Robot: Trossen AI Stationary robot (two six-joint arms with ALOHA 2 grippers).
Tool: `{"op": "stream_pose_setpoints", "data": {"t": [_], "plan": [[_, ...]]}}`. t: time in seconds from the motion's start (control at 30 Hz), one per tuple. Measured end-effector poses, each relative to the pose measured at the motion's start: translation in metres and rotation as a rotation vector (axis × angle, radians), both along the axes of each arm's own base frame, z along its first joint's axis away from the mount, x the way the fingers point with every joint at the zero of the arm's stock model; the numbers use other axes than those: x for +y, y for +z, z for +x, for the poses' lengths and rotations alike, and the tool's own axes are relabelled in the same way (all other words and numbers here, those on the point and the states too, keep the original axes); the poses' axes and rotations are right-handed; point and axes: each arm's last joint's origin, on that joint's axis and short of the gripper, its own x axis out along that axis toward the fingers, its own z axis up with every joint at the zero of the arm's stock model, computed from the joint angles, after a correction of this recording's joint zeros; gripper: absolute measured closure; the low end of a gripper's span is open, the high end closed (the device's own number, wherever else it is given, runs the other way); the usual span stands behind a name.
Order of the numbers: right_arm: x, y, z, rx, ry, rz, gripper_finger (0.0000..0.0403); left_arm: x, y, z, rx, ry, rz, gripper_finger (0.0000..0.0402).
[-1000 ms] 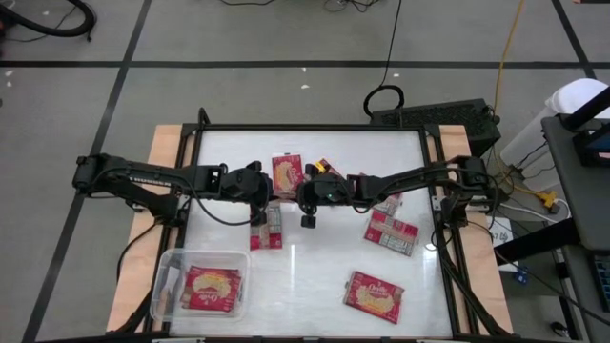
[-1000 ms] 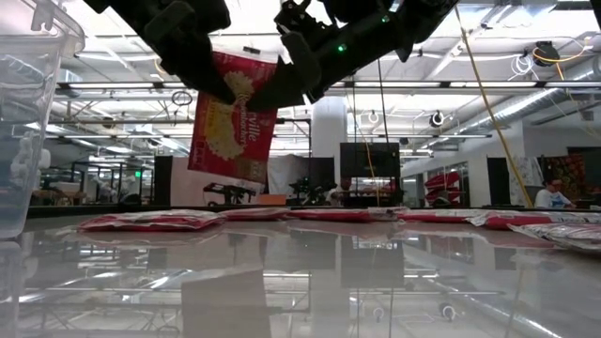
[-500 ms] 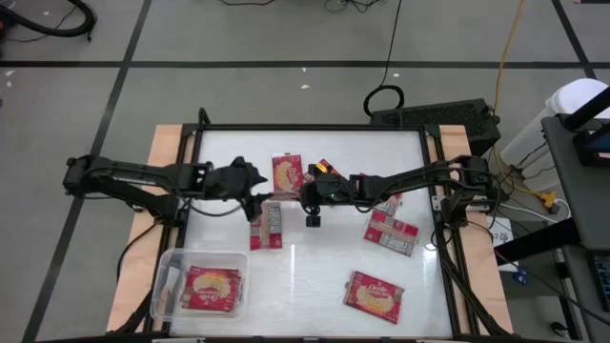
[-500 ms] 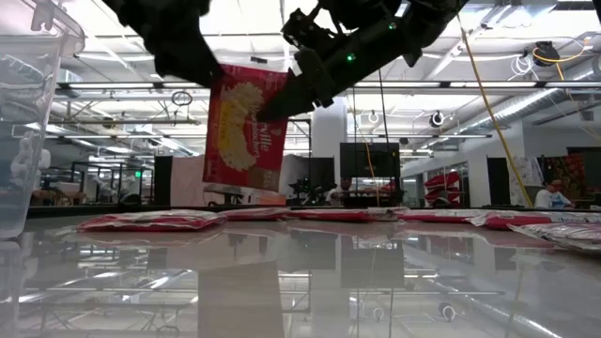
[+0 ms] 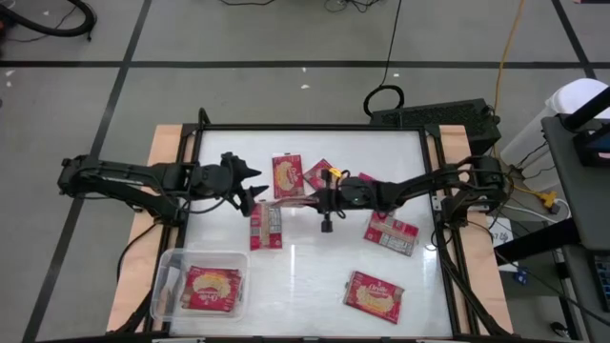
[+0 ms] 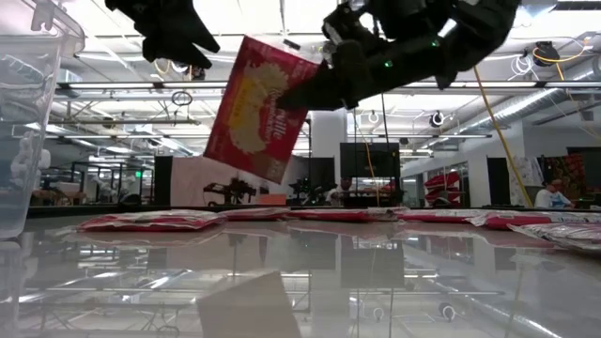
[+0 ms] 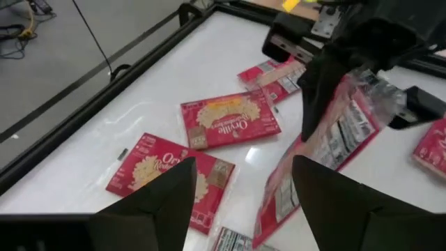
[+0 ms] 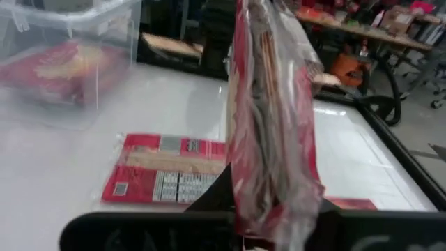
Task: Sort popcorn bags into baskets
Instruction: Put the popcorn bag into the transparent bin
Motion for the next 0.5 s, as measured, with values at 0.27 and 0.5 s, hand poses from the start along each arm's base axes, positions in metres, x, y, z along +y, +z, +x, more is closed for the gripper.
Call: {"op": "stream_pose_setpoints", "data": {"t": [0.27, 0.5], "plan": [[0.001, -0.001, -0.024, -0.087, 0.017, 0.016, 0.0395, 0.0, 0.0, 0.005, -0.032, 0.017, -0.018, 0.0166], [0.003, 0.001, -0.041, -0.207, 0.028, 0.041, 0.0395, -0.001, -0.001, 0.008, -0.036, 0.016, -0.026, 0.0139]]}}
